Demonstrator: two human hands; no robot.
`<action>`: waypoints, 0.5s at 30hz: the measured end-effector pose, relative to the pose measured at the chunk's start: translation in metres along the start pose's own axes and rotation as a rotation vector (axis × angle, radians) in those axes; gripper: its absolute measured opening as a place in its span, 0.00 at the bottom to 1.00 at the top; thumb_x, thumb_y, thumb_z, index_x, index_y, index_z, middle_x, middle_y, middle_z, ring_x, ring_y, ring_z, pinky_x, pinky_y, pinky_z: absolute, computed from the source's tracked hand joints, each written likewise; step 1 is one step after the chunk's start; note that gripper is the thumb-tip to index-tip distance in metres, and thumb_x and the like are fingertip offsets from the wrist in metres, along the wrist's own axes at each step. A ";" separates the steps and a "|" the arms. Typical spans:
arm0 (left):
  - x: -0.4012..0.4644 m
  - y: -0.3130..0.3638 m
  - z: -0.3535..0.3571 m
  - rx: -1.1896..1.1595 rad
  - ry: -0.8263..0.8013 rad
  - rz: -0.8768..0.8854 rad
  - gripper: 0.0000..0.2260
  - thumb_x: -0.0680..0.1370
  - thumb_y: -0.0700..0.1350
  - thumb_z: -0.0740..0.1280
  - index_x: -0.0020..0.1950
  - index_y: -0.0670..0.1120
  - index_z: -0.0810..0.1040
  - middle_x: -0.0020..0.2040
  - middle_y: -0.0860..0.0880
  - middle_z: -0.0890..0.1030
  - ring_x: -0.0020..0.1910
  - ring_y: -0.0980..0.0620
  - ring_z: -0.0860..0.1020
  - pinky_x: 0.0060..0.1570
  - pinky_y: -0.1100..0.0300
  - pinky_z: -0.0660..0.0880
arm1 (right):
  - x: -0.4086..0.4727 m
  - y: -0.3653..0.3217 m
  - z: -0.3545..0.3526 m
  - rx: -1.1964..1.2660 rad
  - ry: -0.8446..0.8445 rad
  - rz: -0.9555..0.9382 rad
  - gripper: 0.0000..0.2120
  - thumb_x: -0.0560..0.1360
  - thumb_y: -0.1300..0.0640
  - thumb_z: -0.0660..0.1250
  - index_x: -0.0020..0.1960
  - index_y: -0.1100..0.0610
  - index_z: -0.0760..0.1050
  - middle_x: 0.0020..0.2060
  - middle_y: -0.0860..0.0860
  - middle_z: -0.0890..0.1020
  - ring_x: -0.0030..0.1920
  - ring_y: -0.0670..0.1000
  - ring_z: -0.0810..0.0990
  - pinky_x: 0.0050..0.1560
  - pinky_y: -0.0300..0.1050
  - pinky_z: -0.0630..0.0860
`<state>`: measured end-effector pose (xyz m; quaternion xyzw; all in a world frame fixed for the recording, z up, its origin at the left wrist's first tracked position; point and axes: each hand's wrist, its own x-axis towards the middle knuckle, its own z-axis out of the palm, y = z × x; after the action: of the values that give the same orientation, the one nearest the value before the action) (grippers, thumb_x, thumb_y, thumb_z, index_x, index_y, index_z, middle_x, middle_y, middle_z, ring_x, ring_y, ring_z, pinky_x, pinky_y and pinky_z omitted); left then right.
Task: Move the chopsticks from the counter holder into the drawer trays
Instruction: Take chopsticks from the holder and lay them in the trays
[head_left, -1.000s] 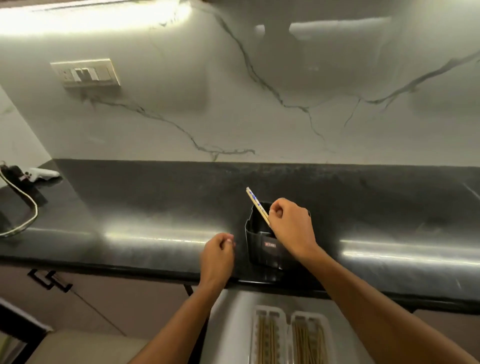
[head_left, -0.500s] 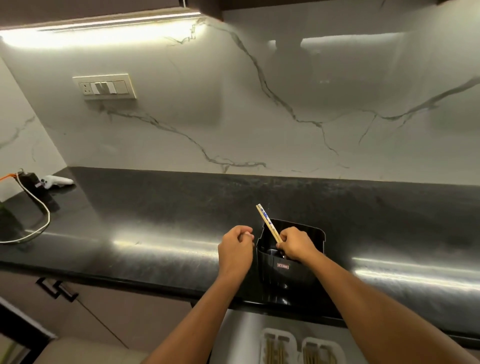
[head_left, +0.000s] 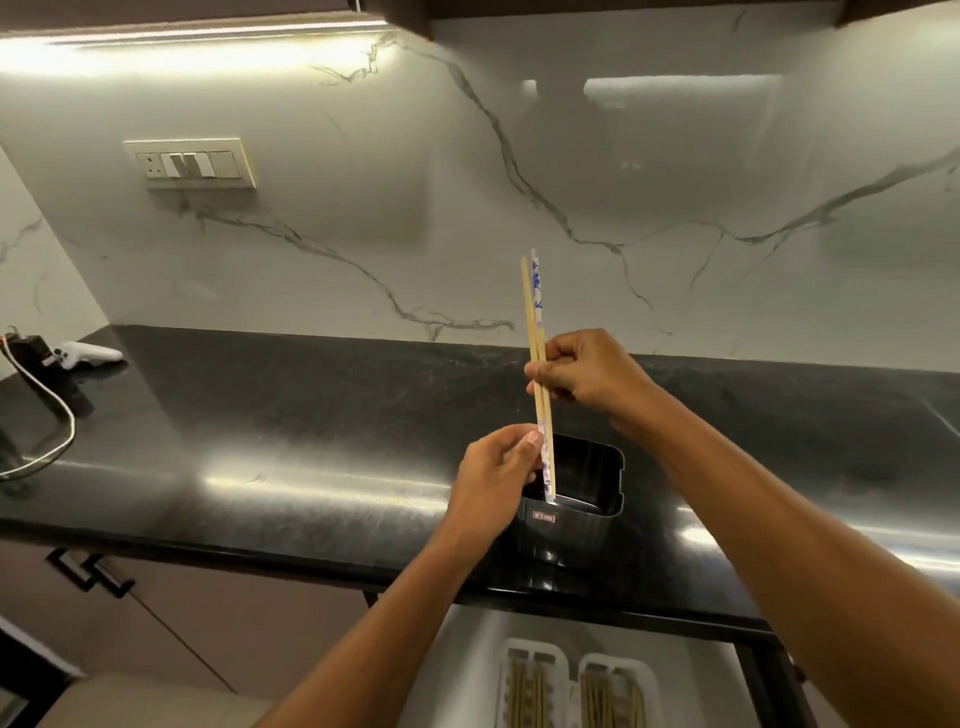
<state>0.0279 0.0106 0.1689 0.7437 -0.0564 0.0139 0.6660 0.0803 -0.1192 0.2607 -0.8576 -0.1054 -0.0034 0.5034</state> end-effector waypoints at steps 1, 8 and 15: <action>-0.005 0.005 0.002 -0.078 -0.025 -0.030 0.10 0.81 0.46 0.61 0.55 0.46 0.81 0.48 0.46 0.85 0.49 0.48 0.83 0.50 0.58 0.80 | -0.006 -0.001 0.000 0.006 -0.020 0.002 0.04 0.75 0.57 0.69 0.43 0.58 0.79 0.38 0.55 0.85 0.39 0.50 0.84 0.40 0.40 0.78; -0.037 0.010 0.004 -0.305 -0.085 -0.187 0.09 0.79 0.42 0.64 0.52 0.39 0.80 0.41 0.43 0.84 0.39 0.50 0.83 0.46 0.54 0.82 | -0.035 0.019 0.011 -0.026 0.029 0.008 0.07 0.77 0.56 0.66 0.53 0.58 0.78 0.39 0.54 0.84 0.36 0.49 0.82 0.39 0.39 0.80; -0.056 0.009 -0.002 -0.378 -0.144 -0.272 0.09 0.80 0.42 0.64 0.52 0.38 0.80 0.41 0.43 0.84 0.40 0.48 0.83 0.45 0.56 0.82 | -0.048 0.040 0.005 -1.051 0.296 -0.711 0.22 0.67 0.60 0.76 0.59 0.56 0.74 0.44 0.55 0.77 0.35 0.51 0.77 0.27 0.41 0.75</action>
<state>-0.0282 0.0151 0.1726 0.6058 -0.0046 -0.1400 0.7832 0.0402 -0.1423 0.2182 -0.8929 -0.2963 -0.3389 -0.0057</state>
